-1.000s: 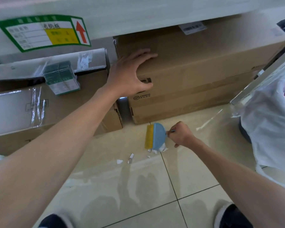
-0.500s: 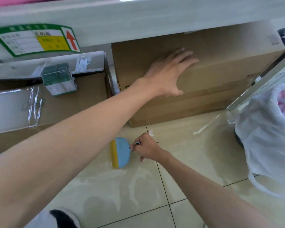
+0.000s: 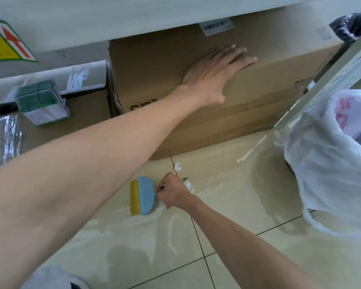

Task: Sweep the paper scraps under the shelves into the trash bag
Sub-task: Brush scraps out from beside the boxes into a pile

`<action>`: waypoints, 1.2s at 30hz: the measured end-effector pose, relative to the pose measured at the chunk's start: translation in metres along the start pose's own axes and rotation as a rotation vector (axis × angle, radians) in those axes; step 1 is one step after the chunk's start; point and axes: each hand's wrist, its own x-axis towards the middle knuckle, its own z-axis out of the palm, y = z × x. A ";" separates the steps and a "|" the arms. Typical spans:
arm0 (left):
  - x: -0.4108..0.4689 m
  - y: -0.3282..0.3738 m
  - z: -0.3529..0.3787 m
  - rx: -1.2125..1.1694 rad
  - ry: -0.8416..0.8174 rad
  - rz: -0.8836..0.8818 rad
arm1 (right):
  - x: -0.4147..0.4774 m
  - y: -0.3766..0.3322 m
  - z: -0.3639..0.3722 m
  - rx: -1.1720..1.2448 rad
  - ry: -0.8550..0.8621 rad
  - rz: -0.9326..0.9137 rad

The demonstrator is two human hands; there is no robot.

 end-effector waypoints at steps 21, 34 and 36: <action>0.000 0.000 0.004 -0.004 0.010 0.004 | -0.007 0.072 -0.148 -0.093 0.240 0.101; 0.001 0.002 -0.006 -0.094 -0.018 -0.038 | -0.023 0.037 -0.142 0.119 0.164 0.040; 0.000 0.001 -0.005 -0.093 -0.014 -0.038 | -0.022 0.034 -0.116 0.126 0.063 0.015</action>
